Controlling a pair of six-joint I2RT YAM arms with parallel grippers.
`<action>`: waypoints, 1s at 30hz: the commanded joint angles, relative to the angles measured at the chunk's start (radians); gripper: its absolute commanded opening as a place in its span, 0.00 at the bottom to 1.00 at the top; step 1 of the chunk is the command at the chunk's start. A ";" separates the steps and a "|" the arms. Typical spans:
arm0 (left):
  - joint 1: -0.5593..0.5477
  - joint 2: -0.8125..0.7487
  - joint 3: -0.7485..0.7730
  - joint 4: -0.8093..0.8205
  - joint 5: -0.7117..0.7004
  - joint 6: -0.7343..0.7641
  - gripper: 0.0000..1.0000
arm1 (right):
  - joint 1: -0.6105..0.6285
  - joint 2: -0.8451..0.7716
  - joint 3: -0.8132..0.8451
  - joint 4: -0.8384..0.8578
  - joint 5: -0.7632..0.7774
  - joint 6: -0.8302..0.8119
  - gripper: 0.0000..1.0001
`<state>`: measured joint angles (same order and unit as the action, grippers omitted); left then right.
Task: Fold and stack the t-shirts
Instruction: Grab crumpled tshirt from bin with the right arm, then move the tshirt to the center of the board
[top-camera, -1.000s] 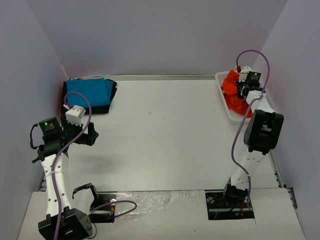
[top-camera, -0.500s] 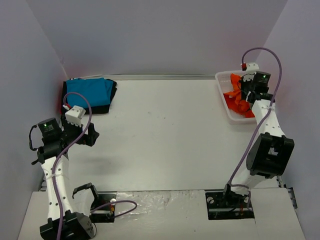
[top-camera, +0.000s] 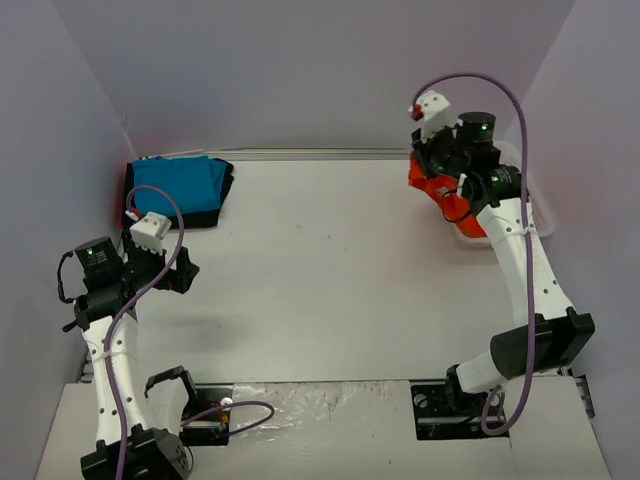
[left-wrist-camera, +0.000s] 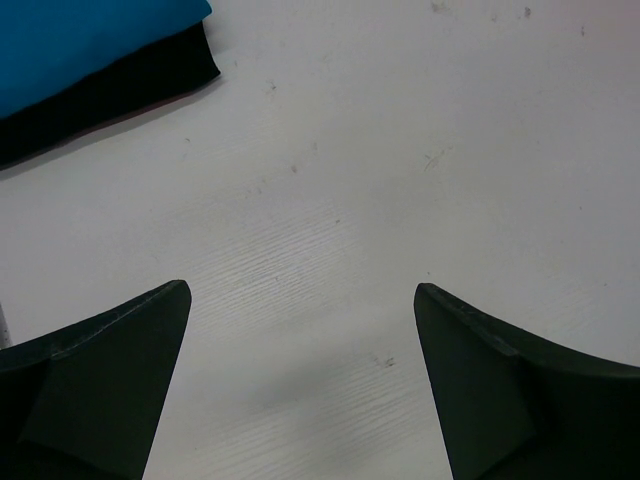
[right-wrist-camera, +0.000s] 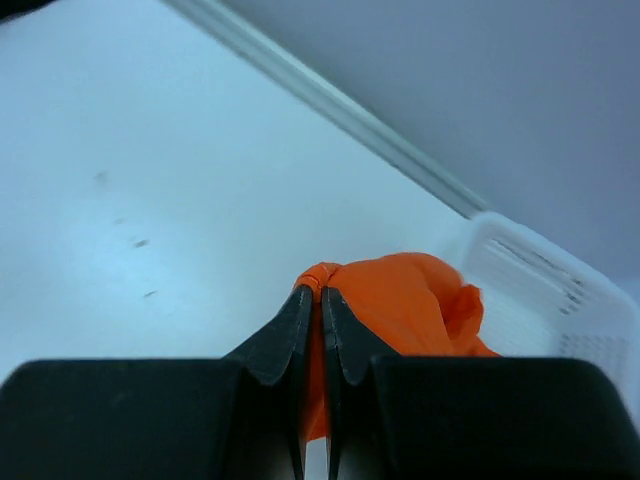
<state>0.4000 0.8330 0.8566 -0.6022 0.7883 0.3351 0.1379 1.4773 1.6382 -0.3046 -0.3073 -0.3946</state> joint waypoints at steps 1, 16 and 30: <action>0.008 -0.023 0.047 -0.005 0.020 0.002 0.94 | 0.112 -0.025 -0.003 -0.175 -0.162 -0.067 0.00; 0.010 -0.011 0.044 -0.010 0.031 0.005 0.94 | 0.048 -0.019 -0.262 -0.149 -0.030 -0.190 0.86; 0.010 0.008 0.045 -0.018 0.051 0.012 0.94 | -0.115 0.159 -0.287 0.028 0.177 -0.057 0.81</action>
<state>0.4015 0.8463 0.8566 -0.6052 0.8082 0.3355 0.0574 1.5600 1.3140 -0.3309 -0.2108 -0.4984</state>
